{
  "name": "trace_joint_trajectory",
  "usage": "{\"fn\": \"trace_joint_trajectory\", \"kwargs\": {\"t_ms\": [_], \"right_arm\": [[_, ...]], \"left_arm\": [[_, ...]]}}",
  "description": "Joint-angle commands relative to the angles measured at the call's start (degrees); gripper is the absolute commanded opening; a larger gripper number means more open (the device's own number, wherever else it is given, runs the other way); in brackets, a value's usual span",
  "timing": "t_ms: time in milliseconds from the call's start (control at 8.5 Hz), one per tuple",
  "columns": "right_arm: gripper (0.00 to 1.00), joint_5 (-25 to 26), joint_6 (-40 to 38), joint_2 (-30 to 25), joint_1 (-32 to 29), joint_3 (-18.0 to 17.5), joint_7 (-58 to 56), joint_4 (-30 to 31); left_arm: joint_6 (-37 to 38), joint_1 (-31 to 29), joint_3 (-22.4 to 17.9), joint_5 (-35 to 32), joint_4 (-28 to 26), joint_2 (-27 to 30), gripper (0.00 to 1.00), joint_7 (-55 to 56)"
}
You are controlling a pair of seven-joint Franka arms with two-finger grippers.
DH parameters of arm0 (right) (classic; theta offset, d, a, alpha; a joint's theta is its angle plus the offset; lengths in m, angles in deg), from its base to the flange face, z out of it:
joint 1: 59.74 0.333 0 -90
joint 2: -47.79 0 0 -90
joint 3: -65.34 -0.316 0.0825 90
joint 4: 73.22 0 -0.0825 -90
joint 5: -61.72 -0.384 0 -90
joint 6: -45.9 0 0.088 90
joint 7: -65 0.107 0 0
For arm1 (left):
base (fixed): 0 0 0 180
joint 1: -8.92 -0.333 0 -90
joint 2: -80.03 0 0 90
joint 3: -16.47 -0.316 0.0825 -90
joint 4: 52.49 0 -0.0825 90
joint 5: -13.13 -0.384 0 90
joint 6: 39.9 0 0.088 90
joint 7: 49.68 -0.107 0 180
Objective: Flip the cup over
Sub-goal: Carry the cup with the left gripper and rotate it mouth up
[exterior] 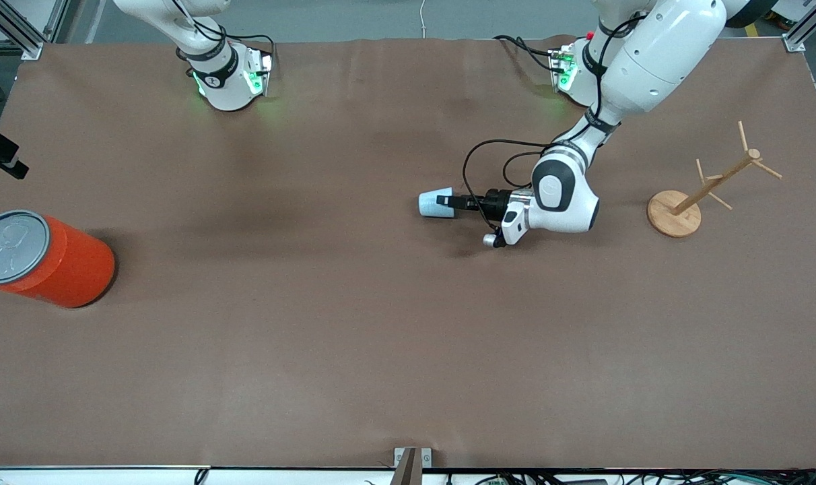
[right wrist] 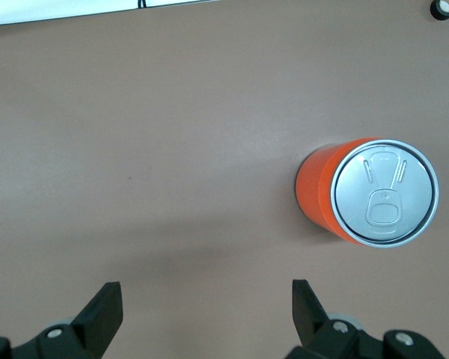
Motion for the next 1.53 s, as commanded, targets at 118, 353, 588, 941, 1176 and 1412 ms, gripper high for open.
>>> {"fn": "trace_joint_trajectory", "kwargs": {"t_ms": [118, 353, 588, 941, 1176, 1412], "right_arm": [[1.0, 0.0, -0.5, -0.7, -1.0, -0.5, -0.9, 0.2], [1.0, 0.0, -0.6, -0.7, -1.0, -0.5, -1.0, 0.3], [1.0, 0.0, -0.5, -0.7, -1.3, -0.5, -1.7, 0.3], [1.0, 0.0, -0.5, -0.7, -1.3, -0.5, -1.8, 0.3], [1.0, 0.0, -0.5, -0.6, -1.3, -0.5, -1.8, 0.3], [1.0, -0.1, -0.5, -0.6, -1.3, -0.5, -1.9, 0.2]], "left_arm": [[-0.3, -0.7, 0.4, 1.1, -0.8, 2.2, 0.0, -0.8], [-0.5, -3.6, -1.5, -8.0, 1.8, 6.2, 0.0, 2.6], [0.8, -11.0, -1.8, -29.6, 8.6, 7.5, 0.0, 9.8], [11.5, -16.2, -2.0, -57.9, 26.7, 3.9, 0.0, 21.3], [11.8, -16.9, -3.7, -73.9, 32.9, -0.2, 0.0, 21.9], [11.8, -16.2, -6.8, -82.2, 38.2, -5.2, 0.0, 23.8]]}}
